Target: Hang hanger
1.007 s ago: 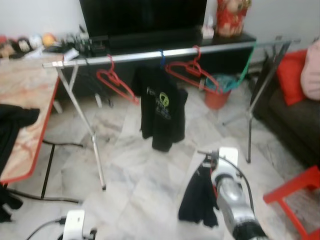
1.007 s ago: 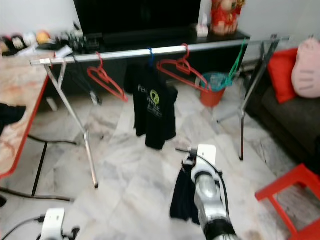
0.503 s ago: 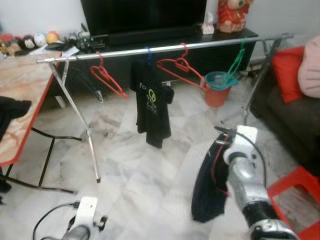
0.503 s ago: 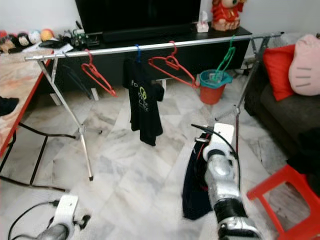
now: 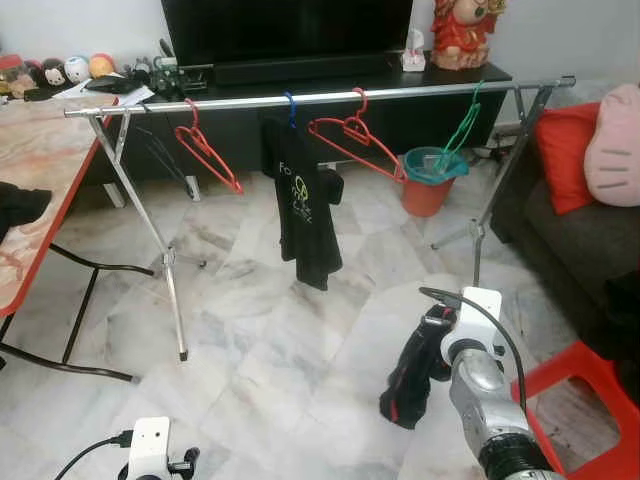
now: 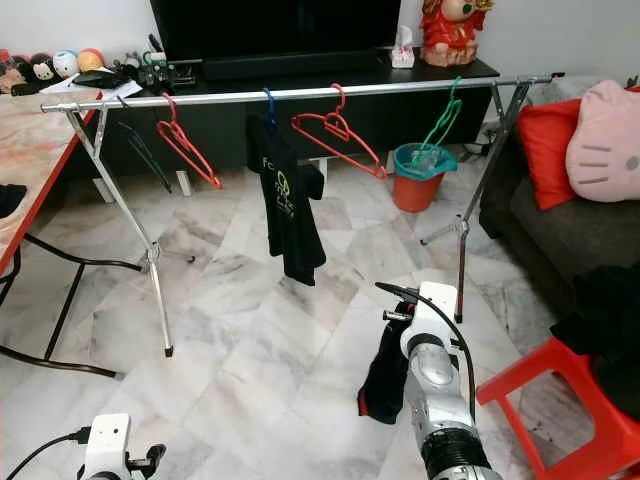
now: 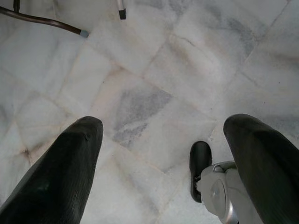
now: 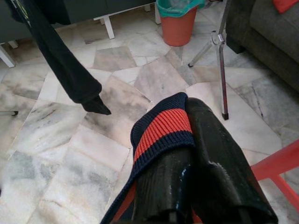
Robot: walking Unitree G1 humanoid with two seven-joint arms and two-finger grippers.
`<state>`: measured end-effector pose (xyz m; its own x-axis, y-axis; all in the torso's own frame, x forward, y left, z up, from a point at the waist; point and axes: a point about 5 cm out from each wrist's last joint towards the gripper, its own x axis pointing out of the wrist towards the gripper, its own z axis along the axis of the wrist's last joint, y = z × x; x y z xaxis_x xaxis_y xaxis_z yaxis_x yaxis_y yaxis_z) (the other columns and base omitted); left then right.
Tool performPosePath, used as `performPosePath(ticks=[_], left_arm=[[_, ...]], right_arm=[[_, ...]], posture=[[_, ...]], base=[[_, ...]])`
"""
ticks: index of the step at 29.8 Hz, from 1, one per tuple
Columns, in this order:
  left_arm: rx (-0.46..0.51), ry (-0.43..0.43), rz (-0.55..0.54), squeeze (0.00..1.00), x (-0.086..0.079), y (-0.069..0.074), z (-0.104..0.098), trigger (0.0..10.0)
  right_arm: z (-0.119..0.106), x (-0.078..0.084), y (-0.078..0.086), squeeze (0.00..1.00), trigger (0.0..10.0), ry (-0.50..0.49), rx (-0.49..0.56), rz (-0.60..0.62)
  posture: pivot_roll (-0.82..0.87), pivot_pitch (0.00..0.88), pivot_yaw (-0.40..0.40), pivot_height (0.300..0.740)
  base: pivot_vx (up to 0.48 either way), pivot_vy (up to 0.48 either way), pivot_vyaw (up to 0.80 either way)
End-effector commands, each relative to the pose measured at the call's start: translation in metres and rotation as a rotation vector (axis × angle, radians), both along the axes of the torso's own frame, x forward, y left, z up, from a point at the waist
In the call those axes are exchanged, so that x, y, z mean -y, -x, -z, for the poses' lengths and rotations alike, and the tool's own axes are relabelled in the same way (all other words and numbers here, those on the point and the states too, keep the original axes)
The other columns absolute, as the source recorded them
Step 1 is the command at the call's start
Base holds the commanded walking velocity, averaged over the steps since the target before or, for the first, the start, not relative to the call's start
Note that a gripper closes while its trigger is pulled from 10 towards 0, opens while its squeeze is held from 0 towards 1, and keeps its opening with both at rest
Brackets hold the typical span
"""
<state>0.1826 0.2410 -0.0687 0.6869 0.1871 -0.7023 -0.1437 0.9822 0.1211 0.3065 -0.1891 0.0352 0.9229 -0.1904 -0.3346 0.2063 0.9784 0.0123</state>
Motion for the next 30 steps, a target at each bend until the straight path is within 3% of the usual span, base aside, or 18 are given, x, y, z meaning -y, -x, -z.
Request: performPosePath(ticks=[1, 10, 30], left_arm=[[-0.006, 0.002, -0.011, 0.00, -0.002, 0.003, 0.001, 10.0], [-0.015, 0.003, 0.005, 0.00, 0.003, 0.001, 0.002, 10.0], [-0.031, 0.009, 0.005, 0.00, 0.009, 0.003, 0.005, 10.0]], right_arm=[[-0.009, -0.002, -0.007, 0.00, 10.0, 0.007, 0.037, -0.021], [-0.008, 0.003, -0.005, 0.00, 10.0, 0.035, 0.029, -0.021], [-0.002, -0.001, -0.003, 0.00, 10.0, 0.049, 0.003, -0.044]], posture=[[0.05, 0.000, 0.000, 0.740], [0.04, 0.000, 0.001, 0.740], [0.04, 0.000, -0.007, 0.740]], base=[[0.330, 0.000, 0.00], [0.333, 0.000, 0.24], [0.326, 0.000, 0.00]])
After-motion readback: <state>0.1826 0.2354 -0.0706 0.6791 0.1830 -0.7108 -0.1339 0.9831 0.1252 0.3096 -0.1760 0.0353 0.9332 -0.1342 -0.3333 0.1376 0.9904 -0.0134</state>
